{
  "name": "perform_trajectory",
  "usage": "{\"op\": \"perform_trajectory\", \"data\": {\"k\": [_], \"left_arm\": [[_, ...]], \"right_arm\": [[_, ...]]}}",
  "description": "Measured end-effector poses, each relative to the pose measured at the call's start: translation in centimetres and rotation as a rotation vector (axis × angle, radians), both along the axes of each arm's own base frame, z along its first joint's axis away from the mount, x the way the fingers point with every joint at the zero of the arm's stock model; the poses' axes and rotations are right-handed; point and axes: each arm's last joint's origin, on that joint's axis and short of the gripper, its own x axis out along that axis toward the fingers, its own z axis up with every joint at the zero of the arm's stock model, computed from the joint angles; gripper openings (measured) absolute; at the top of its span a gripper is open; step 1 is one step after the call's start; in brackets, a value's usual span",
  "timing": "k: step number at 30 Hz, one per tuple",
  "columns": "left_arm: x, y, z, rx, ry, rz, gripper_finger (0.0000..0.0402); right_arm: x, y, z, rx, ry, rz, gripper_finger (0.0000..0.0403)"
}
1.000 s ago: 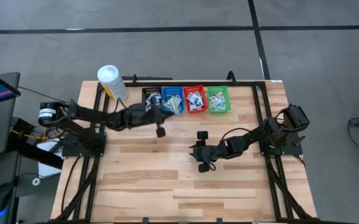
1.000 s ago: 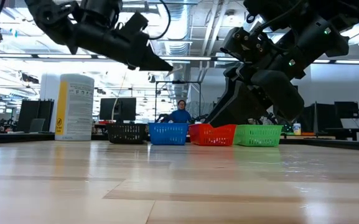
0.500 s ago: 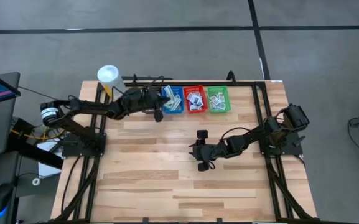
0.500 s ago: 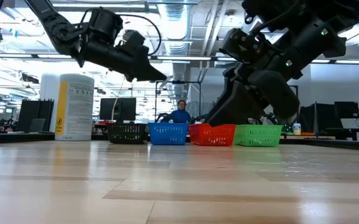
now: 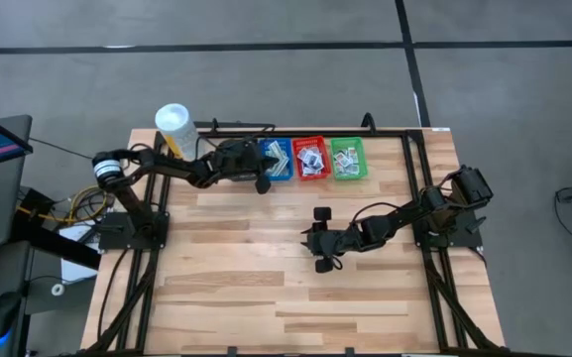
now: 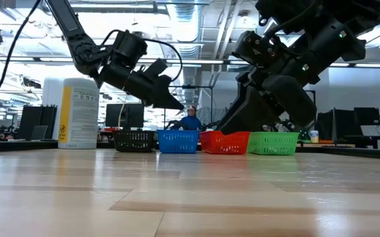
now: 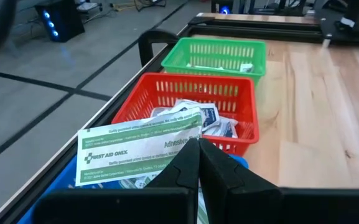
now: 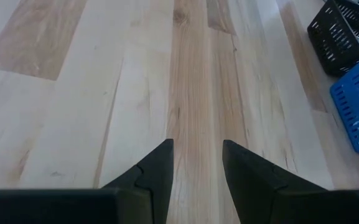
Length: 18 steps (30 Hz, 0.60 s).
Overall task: Pick & Place First Aid Supplies
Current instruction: Put the green pad into the blue bin
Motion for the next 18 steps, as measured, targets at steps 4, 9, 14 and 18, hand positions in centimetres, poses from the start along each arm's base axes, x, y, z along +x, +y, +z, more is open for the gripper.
{"op": "perform_trajectory", "data": {"k": [4,9,14,18], "left_arm": [[0.26,0.15,-0.32,-0.003,0.009,0.001,0.0007],[0.35,0.19,-0.77,-0.020,0.016,0.005,0.0008],[0.35,0.18,-0.80,-0.059,0.003,0.019,0.0008],[0.34,0.16,-0.85,-0.062,0.007,0.019,0.0018]], "right_arm": [[-0.02,-0.01,-0.02,-0.001,0.003,0.000,0.0131],[-0.03,0.00,-0.02,-0.001,0.004,0.000,0.0131],[-0.03,0.00,-0.03,-0.001,0.004,0.000,0.0131],[-0.03,0.00,-0.02,-0.001,0.004,0.001,0.0131]]}}
